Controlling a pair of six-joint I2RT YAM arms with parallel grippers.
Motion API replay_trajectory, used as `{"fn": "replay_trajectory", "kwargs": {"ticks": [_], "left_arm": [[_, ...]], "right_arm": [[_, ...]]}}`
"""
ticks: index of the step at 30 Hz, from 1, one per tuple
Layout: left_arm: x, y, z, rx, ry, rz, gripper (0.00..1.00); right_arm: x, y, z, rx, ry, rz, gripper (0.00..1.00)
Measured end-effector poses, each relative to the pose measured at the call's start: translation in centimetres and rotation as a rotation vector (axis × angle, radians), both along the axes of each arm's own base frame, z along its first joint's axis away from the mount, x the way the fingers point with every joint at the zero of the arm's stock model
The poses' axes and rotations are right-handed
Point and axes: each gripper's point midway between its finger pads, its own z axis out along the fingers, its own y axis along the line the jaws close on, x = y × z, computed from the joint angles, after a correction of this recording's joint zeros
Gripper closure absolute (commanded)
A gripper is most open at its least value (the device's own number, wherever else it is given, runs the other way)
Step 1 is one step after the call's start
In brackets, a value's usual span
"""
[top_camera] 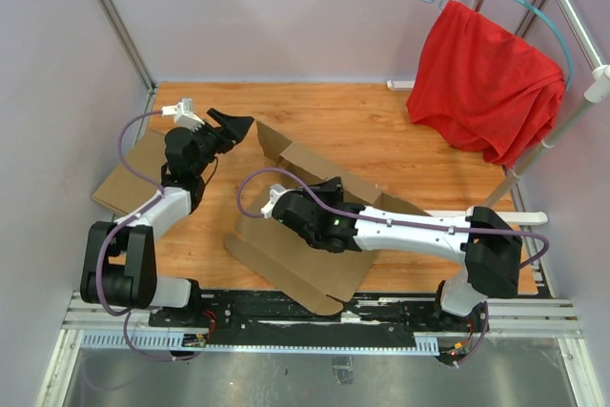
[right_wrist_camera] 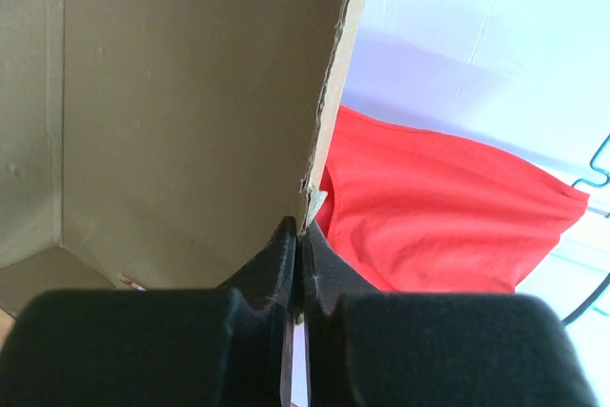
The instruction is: Fold the paper box
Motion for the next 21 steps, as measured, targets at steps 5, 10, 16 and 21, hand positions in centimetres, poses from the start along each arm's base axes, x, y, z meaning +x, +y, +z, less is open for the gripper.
{"fn": "replay_trajectory", "kwargs": {"ticks": [5, 10, 16, 21], "left_arm": [[0.8, -0.6, 0.2, 0.011, -0.009, -0.039, 0.26], [1.2, -1.1, -1.2, 0.011, 0.020, -0.066, 0.26], [2.0, -1.7, -1.2, 0.007, 0.022, -0.099, 0.20], [2.8, -2.0, -1.5, -0.004, 0.025, -0.117, 0.19]], "right_arm": [[0.0, -0.1, 0.0, 0.015, -0.006, -0.014, 0.99], [0.1, -0.3, 0.1, 0.017, -0.022, -0.027, 0.99], [0.1, -0.8, -0.3, 0.004, -0.043, -0.043, 0.99], [0.1, -0.8, -0.3, 0.007, -0.047, -0.047, 0.99]]}}
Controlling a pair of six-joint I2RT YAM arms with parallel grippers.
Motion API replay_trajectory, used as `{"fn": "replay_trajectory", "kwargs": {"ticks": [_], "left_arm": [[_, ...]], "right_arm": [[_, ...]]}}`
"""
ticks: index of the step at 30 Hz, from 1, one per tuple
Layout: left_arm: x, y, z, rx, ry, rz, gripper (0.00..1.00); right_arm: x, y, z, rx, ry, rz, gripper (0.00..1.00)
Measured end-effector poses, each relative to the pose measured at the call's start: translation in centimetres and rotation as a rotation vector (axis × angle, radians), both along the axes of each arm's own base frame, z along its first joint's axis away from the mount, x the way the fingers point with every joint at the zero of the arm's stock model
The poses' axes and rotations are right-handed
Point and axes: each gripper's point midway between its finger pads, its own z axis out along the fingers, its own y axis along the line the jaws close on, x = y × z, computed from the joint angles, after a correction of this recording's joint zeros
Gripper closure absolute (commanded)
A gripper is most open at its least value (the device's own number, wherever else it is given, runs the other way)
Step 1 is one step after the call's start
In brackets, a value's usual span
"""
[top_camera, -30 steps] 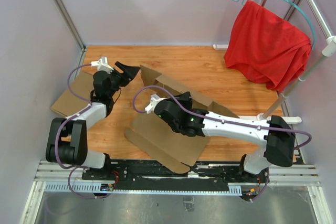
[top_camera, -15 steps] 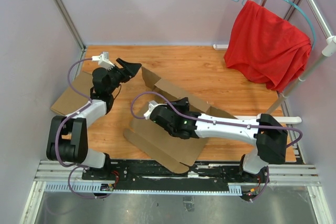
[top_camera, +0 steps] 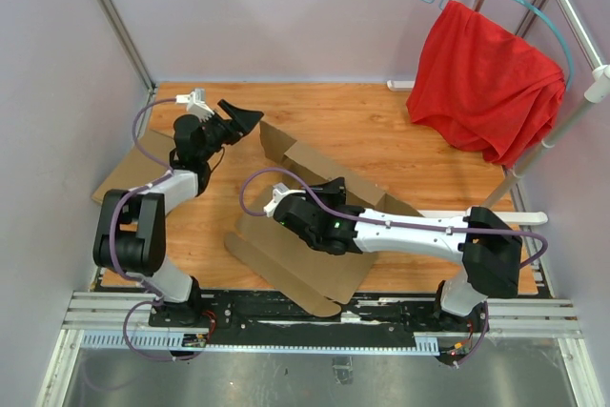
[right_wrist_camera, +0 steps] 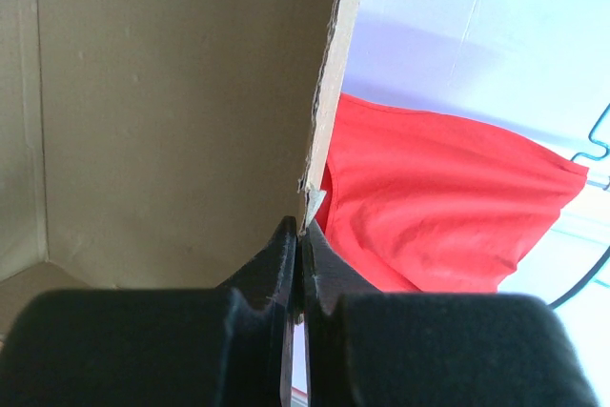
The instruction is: Fold the paper box
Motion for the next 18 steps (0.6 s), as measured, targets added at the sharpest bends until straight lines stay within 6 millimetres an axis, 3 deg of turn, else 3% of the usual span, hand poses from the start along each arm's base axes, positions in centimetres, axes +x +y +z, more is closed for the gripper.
{"fn": "replay_trajectory", "kwargs": {"ticks": [5, 9, 13, 18], "left_arm": [[2.5, -1.0, -0.3, -0.037, -0.002, -0.049, 0.27], [3.4, -2.2, -0.8, -0.085, -0.015, -0.127, 0.41], [2.2, -3.2, -1.7, -0.130, -0.020, -0.206, 0.49], [-0.1, -3.7, -2.2, -0.162, -0.035, -0.273, 0.50]], "right_arm": [[0.0, 0.0, -0.1, 0.002, 0.002, 0.000, 0.99], [-0.1, 0.0, -0.2, -0.002, 0.014, 0.006, 0.99], [-0.1, 0.1, -0.3, -0.009, 0.025, 0.006, 0.99], [-0.1, 0.1, -1.0, -0.044, 0.034, -0.002, 0.99]]}}
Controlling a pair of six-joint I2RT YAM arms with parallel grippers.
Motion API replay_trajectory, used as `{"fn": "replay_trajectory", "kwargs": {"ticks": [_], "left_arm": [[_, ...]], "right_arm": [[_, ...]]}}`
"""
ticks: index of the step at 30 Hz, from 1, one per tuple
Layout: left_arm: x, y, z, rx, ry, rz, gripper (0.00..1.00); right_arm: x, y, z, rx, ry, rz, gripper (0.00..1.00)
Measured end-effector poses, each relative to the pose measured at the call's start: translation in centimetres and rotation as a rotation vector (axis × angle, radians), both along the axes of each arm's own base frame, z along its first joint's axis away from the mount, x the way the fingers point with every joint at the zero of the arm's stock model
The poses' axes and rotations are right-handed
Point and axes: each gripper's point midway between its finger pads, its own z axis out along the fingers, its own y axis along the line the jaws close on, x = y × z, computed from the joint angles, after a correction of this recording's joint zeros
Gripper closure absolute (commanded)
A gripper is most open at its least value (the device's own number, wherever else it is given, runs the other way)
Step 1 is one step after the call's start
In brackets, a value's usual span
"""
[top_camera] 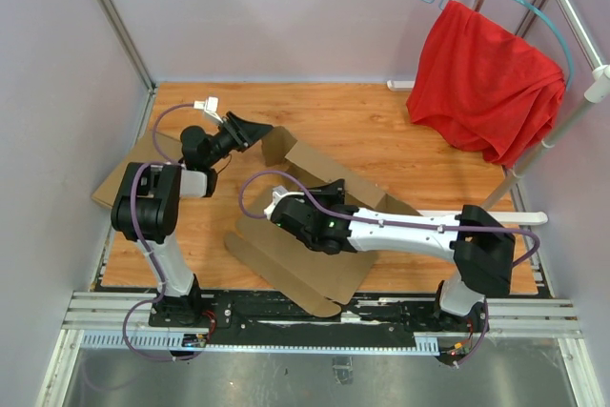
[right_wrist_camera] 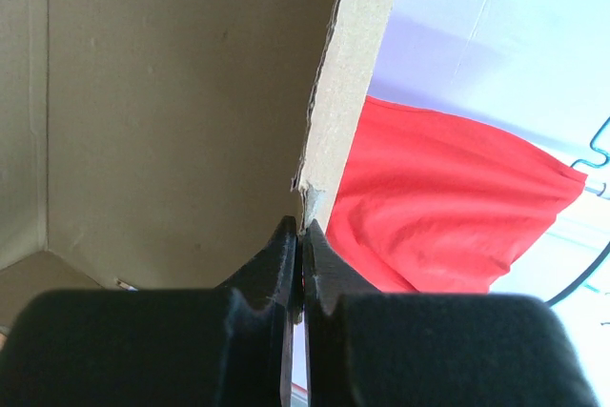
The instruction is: Fold the paper box
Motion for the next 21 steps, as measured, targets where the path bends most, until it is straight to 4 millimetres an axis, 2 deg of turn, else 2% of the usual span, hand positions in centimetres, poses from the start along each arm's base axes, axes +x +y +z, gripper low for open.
{"fn": "replay_trajectory", "kwargs": {"ticks": [4, 9, 18, 21], "left_arm": [[-2.1, -0.4, -1.1, -0.010, 0.007, -0.047, 0.50], [-4.5, -0.6, -1.5, -0.009, -0.004, -0.084, 0.50], [-8.0, -1.0, 0.3, -0.078, -0.064, -0.155, 0.53], [-8.9, -1.1, 0.4, -0.090, -0.062, -0.170, 0.51]], "right_arm": [[0.0, 0.0, -0.1, -0.004, 0.002, -0.002, 0.99], [0.0, 0.0, 0.1, 0.000, 0.006, -0.003, 0.99], [-0.1, -0.3, 0.0, -0.013, 0.014, -0.006, 0.99], [-0.1, -0.2, -0.1, -0.022, 0.018, -0.007, 0.99]]}}
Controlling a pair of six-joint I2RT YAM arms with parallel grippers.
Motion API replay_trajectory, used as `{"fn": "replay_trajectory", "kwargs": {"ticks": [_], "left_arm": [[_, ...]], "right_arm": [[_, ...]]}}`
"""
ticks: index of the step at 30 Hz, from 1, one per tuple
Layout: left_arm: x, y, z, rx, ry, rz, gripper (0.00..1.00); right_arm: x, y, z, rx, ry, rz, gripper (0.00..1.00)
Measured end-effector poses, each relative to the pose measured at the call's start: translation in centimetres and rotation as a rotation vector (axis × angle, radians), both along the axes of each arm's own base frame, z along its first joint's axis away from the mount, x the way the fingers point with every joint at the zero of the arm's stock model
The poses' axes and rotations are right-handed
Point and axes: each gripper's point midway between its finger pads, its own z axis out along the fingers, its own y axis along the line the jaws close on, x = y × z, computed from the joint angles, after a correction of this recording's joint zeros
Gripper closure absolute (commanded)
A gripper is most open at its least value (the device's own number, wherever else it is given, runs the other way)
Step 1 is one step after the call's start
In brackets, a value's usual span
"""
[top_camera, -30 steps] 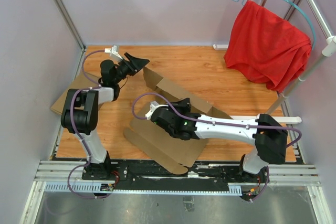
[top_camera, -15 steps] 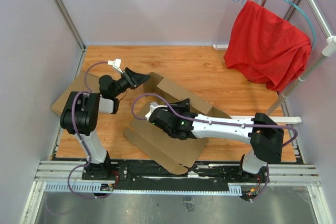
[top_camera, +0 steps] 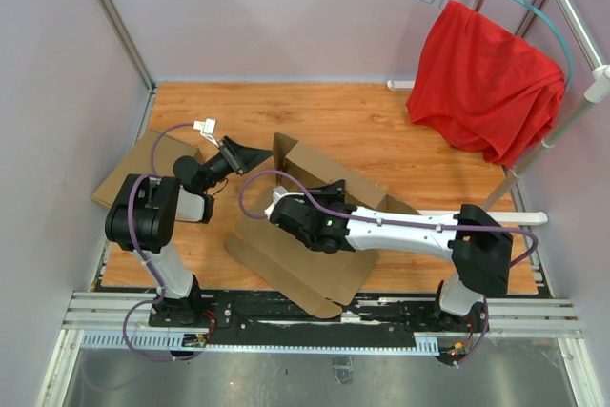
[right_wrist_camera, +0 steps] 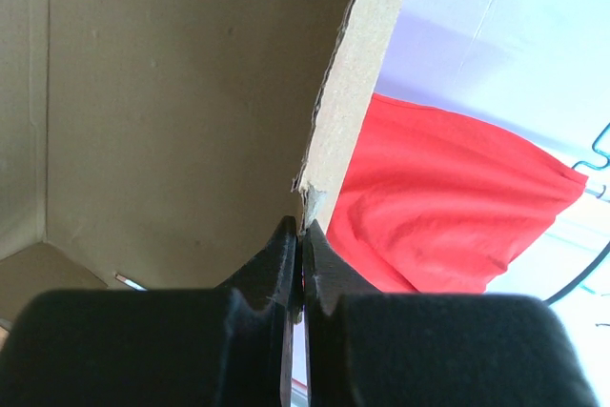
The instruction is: Fold the paper box
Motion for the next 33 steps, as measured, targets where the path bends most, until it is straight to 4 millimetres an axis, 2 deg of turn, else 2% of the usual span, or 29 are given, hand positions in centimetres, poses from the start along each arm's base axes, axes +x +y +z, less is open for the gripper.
{"fn": "replay_trajectory", "kwargs": {"ticks": [5, 18, 21, 29, 33], "left_arm": [[-0.9, 0.0, -1.0, 0.005, 0.025, -0.004, 0.45], [-1.8, 0.1, -1.7, -0.011, 0.073, -0.004, 0.46], [-2.5, 0.1, -0.7, -0.026, 0.068, -0.014, 0.46], [-4.2, 0.3, 3.8, -0.005, -0.078, -0.002, 0.45], [-3.6, 1.2, 5.1, 0.081, -0.120, 0.096, 0.44]], "right_arm": [[0.0, -0.1, -0.6, -0.039, 0.013, -0.004, 0.99], [0.2, -1.2, -1.2, -0.159, -0.057, -0.069, 0.99], [0.3, -1.4, -1.4, -0.180, -0.089, -0.092, 0.99], [0.6, -1.5, -1.4, -0.174, -0.193, -0.115, 0.99], [0.6, -1.9, -0.8, -0.154, -0.228, -0.112, 0.99]]}}
